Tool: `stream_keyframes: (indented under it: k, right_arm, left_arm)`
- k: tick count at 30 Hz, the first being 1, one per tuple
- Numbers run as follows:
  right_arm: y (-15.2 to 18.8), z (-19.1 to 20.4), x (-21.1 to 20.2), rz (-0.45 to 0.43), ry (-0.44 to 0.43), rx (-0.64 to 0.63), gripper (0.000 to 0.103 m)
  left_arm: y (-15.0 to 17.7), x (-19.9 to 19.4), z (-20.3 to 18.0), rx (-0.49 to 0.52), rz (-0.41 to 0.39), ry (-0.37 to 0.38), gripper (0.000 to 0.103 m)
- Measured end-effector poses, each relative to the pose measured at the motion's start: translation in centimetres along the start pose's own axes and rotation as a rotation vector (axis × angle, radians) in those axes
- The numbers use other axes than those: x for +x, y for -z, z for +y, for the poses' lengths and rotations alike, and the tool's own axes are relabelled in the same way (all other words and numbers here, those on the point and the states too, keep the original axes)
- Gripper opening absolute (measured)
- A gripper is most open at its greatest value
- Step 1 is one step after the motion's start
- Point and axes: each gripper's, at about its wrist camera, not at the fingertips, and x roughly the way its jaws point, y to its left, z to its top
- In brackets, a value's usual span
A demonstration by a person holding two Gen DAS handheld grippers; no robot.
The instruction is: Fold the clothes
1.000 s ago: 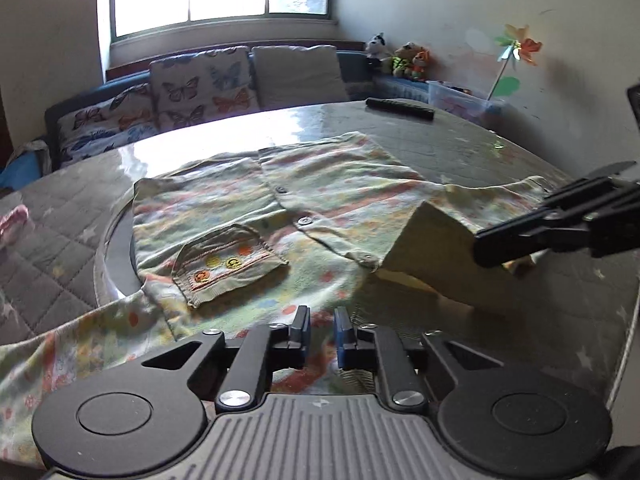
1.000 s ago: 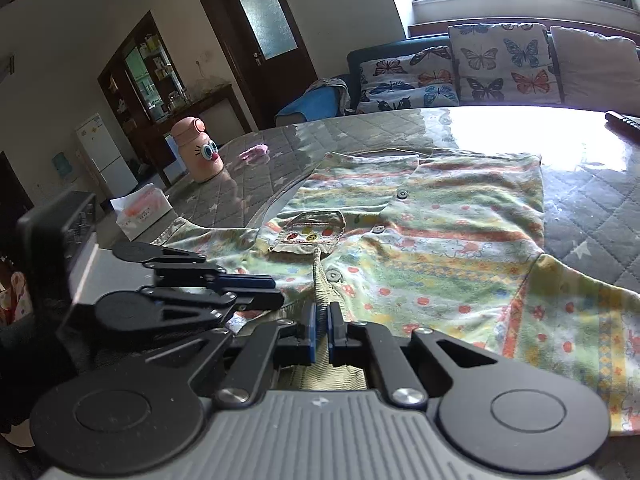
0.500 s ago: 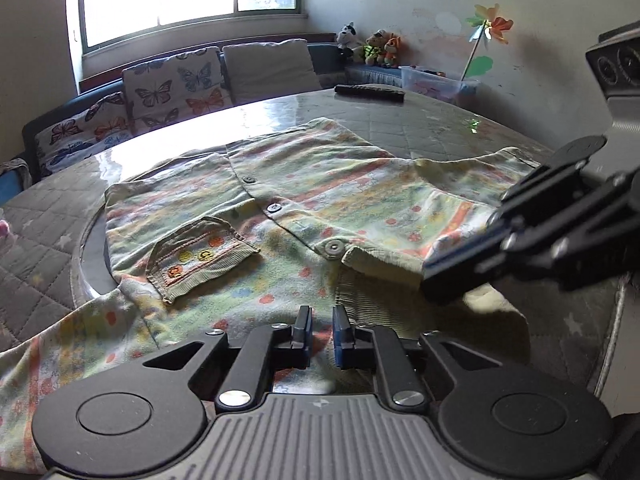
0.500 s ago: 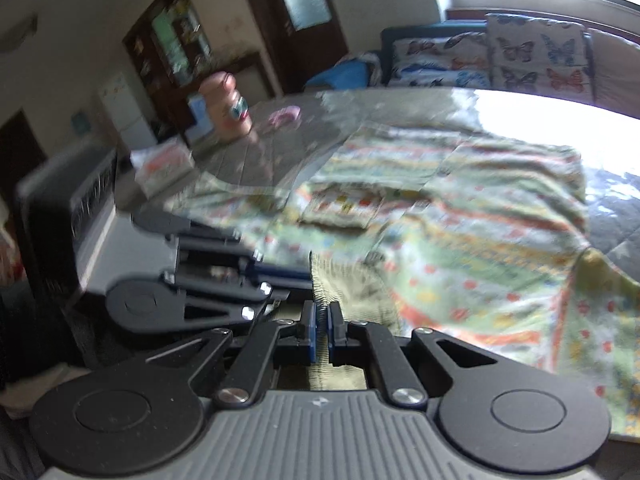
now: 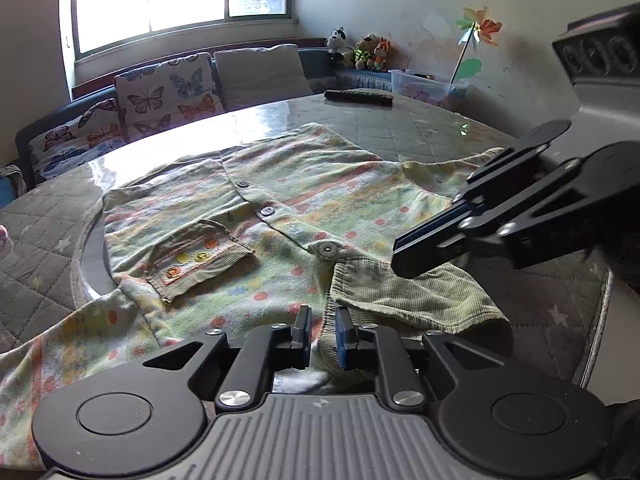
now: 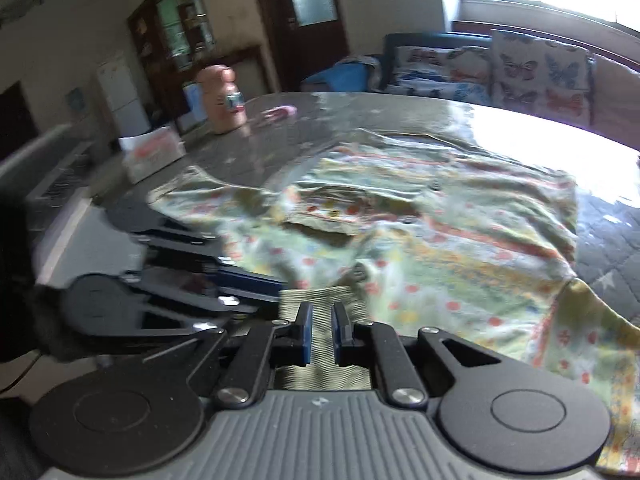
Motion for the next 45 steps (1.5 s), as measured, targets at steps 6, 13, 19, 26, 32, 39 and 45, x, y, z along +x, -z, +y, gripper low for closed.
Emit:
stream_keyframes:
  k: [6,13,19,26,32,39,45]
  right_arm:
    - [1.3,0.7,1.0,0.031,0.007,-0.046,0.011]
    - [1.8,-1.6,-2.0,-0.052,0.092,0.067,0.013]
    - [3.3,-4.6,-2.9,-0.028,0.215,0.146,0.019]
    - [4.8,-7.6,-7.7,-0.139,0.302,0.283,0.026]
    - [7.7,-13.3,-10.7,-0.167,0.576,0.453,0.03]
    - [11.2,-17.8,-13.7,-0.211,0.834,0.591,0.041]
    - [12.4,-19.4,-13.6,-0.223,0.797,0.674,0.044]
  left_arm:
    - [-1.6,-1.7,0.2,-0.008,-0.065,-0.023,0.015]
    - [-2.4,2.0,-1.7,-0.015,-0.031,0.061,0.015]
    - [-1.4,3.6,-3.1,0.049,0.016,0.08,0.015]
    - [-2.8,2.7,-3.4,0.074,-0.016,0.092,0.015]
    - [-3.7,3.7,-5.5,0.113,-0.026,0.152,0.015]
    - [-3.2,4.4,-6.7,0.14,0.001,0.194,0.015]
    - [-3.0,4.4,-7.1,0.159,0.011,0.212,0.019]
